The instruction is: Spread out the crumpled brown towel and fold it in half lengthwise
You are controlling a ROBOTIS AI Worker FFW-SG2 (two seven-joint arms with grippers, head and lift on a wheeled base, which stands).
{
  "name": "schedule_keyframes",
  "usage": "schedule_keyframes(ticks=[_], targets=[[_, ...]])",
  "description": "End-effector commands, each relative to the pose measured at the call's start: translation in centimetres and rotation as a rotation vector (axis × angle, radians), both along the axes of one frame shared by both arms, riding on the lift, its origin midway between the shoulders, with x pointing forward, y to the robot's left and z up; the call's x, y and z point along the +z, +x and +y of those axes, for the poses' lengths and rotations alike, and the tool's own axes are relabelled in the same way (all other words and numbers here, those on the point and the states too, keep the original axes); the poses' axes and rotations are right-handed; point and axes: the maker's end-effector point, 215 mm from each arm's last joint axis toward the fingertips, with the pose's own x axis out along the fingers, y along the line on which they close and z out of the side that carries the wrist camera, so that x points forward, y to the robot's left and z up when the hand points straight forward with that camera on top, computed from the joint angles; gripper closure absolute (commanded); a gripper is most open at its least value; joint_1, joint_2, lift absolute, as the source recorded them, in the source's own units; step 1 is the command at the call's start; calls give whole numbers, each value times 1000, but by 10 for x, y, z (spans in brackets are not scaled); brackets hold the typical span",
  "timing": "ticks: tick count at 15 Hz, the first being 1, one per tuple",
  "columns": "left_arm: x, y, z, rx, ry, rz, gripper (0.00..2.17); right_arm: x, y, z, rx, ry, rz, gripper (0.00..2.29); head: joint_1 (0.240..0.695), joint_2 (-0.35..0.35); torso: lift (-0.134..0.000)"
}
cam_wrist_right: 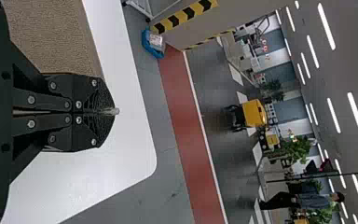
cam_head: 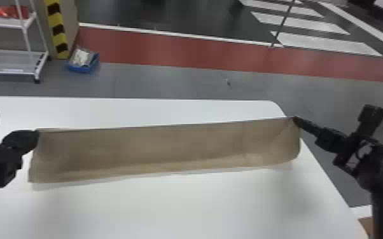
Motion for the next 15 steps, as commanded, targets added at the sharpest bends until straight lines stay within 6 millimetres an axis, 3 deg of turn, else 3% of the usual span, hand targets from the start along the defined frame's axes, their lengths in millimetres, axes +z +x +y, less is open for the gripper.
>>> schedule_keyframes(ticks=[1, 8, 15], targets=[[-2, 12, -6, -10, 14, 2, 1629, -5, 2, 2, 2, -9, 5, 1298, 695, -272, -124], [-21, 37, -15, -17, 48, 34, 1629, -16, 20, 13, 13, -60, 11, 1298, 695, -265, -124], [-16, 54, -16, -15, 55, 4, 1629, -19, 32, 15, 16, -82, 4, 1298, 695, -253, -124]])
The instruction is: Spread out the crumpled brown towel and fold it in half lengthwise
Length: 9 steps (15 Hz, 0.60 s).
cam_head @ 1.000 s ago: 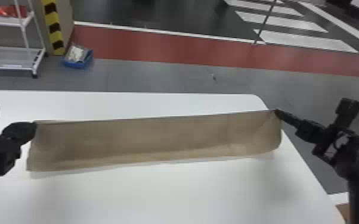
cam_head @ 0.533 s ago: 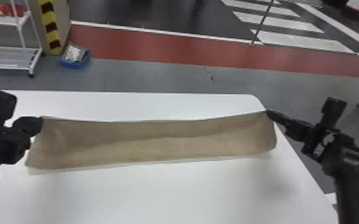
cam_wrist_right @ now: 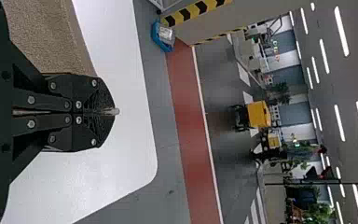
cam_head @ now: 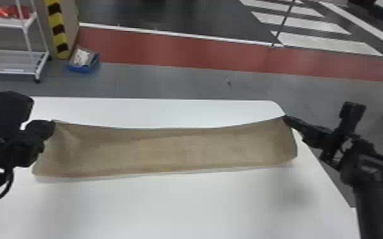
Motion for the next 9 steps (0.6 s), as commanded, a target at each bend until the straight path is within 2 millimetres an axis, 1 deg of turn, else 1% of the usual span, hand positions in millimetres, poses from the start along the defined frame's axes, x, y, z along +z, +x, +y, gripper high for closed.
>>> schedule_keyframes(ticks=[1, 4, 5, 7, 8, 9], targets=[[5, 1, 1, 0, -2, -11, 1629, 2, 2, -1, -5, -1, -11, 1298, 695, -253, -124], [4, 4, 2, 2, 3, -9, 1629, 6, 5, 0, -3, -3, -12, 1295, 695, -253, -124], [1, 6, 4, 6, 10, -3, 1629, 7, 7, -1, -9, -5, -15, 1295, 695, -252, -124], [-4, 9, 4, 9, 24, 3, 1629, -2, 8, -2, -20, -9, 4, 1295, 695, -249, -124], [-7, 10, 5, 12, 29, 6, 1625, -4, 10, -2, -25, -22, 7, 1295, 695, -249, -124], [-8, 10, 4, 10, 32, 6, 1575, -4, 12, -1, -23, -31, 5, 1281, 695, -248, -124]])
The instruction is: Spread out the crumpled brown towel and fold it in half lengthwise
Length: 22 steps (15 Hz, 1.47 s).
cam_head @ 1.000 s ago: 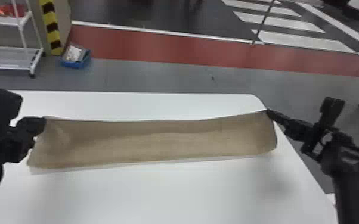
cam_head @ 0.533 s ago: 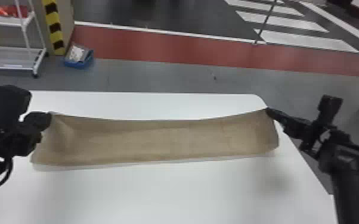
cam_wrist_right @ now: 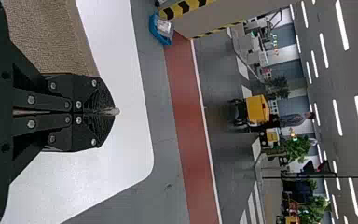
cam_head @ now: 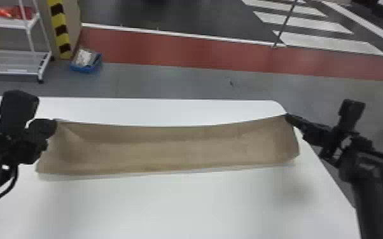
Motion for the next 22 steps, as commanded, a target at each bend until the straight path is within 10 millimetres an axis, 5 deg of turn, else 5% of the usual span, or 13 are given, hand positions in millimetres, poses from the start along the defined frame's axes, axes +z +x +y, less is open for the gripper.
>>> schedule_keyframes(ticks=[1, 3, 4, 5, 6, 10, 16, 22], targets=[[-1, 3, -2, -5, 3, -9, 1389, -3, 4, 4, 7, -12, 4, 1278, 695, -248, -124], [0, 7, -13, -22, 9, -27, 1247, -2, 8, 4, 2, -48, -3, 998, 695, -246, -124], [1, 9, -19, -37, 10, -36, 593, -5, 7, 4, -1, -63, 3, 768, 695, -247, -124], [-1, 11, -23, -44, 13, -34, 49, -7, 7, -1, -22, -85, 1, 306, 695, -250, -124], [-1, 13, -24, -39, 13, -36, -1, -6, 6, -4, -35, -109, -8, 76, 695, -253, -124], [9, 15, -14, -3, 22, -92, 19, -3, -12, -25, -75, -111, -32, 46, 695, -270, -124], [6, -26, 12, 45, -70, -77, 22, 2, -57, -41, -94, -77, -74, 70, 695, -285, -124], [-38, -71, 9, 57, -151, 161, 242, -6, -74, -48, -101, -65, -72, 90, 695, -303, -124]])
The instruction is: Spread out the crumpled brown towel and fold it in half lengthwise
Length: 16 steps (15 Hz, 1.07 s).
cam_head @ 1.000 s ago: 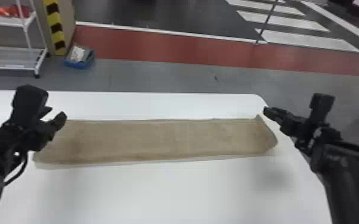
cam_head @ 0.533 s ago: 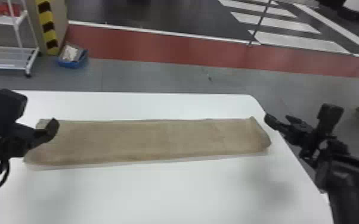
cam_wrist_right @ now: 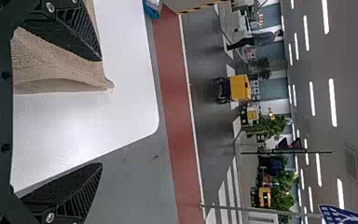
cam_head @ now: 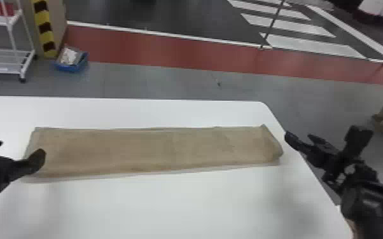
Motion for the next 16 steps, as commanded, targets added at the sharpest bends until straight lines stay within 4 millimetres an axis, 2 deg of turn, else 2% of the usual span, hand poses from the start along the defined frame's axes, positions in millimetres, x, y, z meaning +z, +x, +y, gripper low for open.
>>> schedule_keyframes(ticks=[1, 3, 7, 9, 10, 12, 16], targets=[[-23, -25, -5, -4, -39, 133, 265, -2, -4, -4, -7, 1, 2, 90, 695, -307, -124], [-33, -36, -8, -10, -63, 186, 275, -3, -6, -4, -7, 2, 4, 93, 695, -325, -124], [-30, -39, -10, -12, -63, 187, 734, -2, -6, -5, -6, 5, 1, 97, 695, -339, -124], [-26, -39, -9, -11, -63, 174, 1099, 0, -7, -4, -5, 3, -3, 97, 695, -340, -124], [-23, -39, -9, -10, -62, 169, 1416, 1, -7, -4, -4, 1, -3, 97, 695, -340, -124], [-18, -42, -6, -2, -58, 158, 1663, 3, -7, -4, -3, 2, -6, 97, 695, -339, -124], [-8, -45, 21, 40, -41, 136, 1663, 3, -6, 1, 2, 6, -11, 97, 695, -330, -124]])
